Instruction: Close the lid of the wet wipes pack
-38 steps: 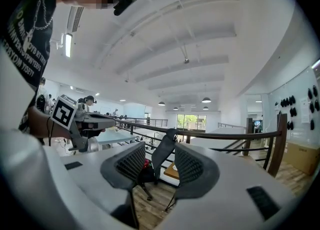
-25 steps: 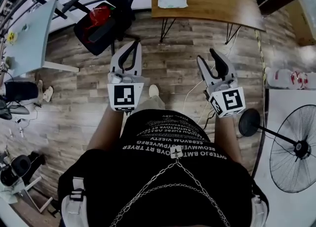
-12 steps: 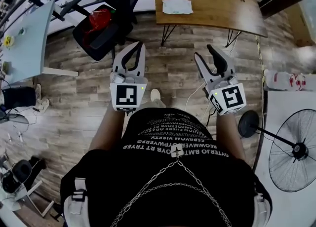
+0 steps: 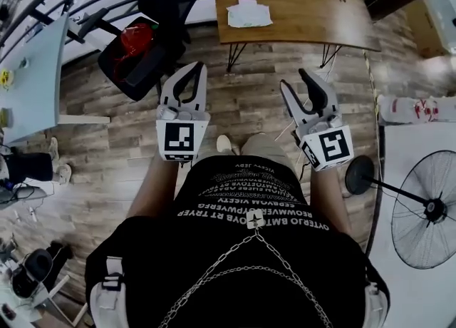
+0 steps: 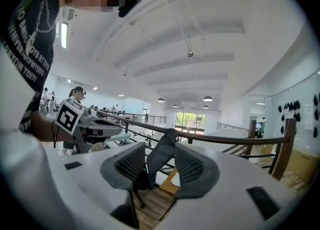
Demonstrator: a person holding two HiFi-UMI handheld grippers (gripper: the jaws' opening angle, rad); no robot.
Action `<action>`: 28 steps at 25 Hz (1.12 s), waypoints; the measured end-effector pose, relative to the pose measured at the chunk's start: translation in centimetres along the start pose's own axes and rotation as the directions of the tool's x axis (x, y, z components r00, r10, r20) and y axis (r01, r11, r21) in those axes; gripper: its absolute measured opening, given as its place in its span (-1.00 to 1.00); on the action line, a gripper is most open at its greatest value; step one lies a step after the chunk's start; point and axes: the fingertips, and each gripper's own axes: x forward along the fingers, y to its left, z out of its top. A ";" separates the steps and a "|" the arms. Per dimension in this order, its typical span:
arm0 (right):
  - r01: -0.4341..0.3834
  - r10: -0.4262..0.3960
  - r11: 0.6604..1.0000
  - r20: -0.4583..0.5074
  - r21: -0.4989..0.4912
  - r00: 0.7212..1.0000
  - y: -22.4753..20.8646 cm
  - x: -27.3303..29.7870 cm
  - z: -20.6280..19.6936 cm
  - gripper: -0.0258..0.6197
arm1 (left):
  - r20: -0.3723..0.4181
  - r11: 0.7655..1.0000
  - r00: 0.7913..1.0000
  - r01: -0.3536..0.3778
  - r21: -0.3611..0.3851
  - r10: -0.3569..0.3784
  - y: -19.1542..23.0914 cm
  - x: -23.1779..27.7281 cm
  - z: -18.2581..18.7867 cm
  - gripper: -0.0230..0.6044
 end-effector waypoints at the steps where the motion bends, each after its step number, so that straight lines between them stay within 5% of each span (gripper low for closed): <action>1: 0.008 -0.008 1.000 0.000 0.009 1.000 -0.5 0.0 -0.2 -0.38 | -0.005 1.000 1.000 0.006 -0.005 -0.006 -0.1 0.5 -0.1 -0.84; 7: 0.023 -0.023 0.999 0.006 0.048 1.000 -3.5 1.3 -1.8 -0.38 | -0.028 0.999 0.999 0.042 -0.012 -0.042 -0.7 4.2 -0.5 -0.84; 28: -0.089 0.090 0.992 -0.006 0.084 0.996 -13.1 12.8 -2.0 -0.38 | -0.054 0.999 0.998 -0.012 -0.030 0.010 3.1 16.8 0.5 -0.84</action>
